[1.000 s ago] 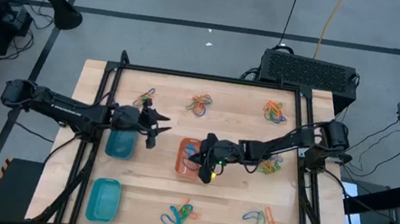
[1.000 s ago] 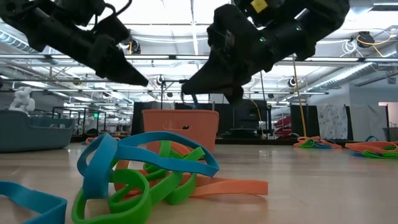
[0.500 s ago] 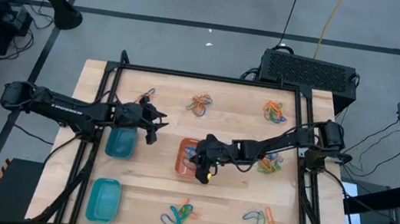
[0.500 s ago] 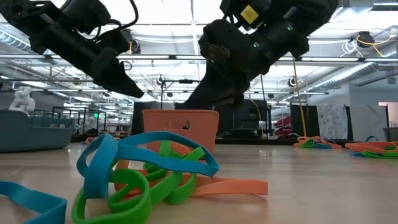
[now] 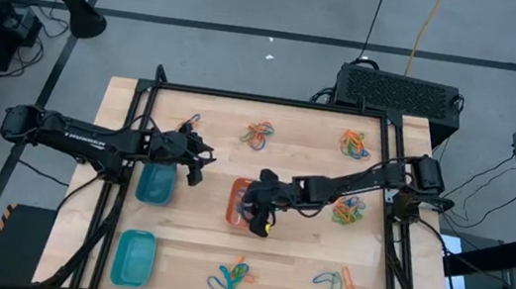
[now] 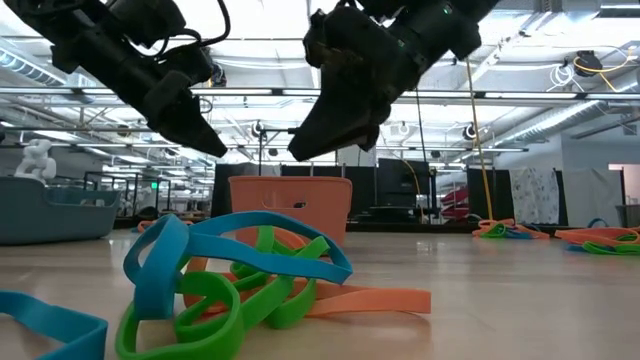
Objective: Sort rubber bands into baskets
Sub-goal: Put the blue rubber band into the orange bin
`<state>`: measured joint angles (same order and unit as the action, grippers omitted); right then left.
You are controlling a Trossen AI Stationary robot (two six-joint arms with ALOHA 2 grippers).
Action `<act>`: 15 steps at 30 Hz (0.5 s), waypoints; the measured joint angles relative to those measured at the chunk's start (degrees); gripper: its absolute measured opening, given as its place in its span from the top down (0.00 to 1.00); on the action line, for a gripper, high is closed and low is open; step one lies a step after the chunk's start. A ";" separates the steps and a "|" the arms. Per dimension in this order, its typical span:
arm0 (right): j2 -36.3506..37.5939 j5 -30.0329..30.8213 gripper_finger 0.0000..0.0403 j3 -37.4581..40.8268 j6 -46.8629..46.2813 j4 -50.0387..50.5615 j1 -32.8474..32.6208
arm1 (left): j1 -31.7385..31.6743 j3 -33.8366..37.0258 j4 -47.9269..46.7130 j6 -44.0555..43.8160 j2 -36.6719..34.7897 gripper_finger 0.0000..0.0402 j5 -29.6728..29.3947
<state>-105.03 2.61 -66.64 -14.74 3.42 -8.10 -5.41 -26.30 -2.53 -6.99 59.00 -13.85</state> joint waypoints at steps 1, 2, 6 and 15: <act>0.00 0.02 0.77 -0.73 1.06 1.48 0.00 | 0.00 0.00 0.01 -0.21 0.00 0.59 0.00; -0.01 0.01 0.76 -1.53 2.43 3.12 0.00 | 0.00 0.00 0.01 -0.23 0.00 0.59 0.00; 0.00 0.01 0.76 -5.63 8.81 9.55 0.00 | -1.06 -2.37 -3.34 -2.21 0.02 0.59 0.01; 0.69 -7.54 0.77 -8.04 24.90 11.24 1.83 | -12.39 -15.71 -32.85 -13.44 1.04 0.59 0.29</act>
<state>-104.35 -4.92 -74.67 10.16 14.65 -6.27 -17.80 -42.01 -35.38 -20.43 60.04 -13.55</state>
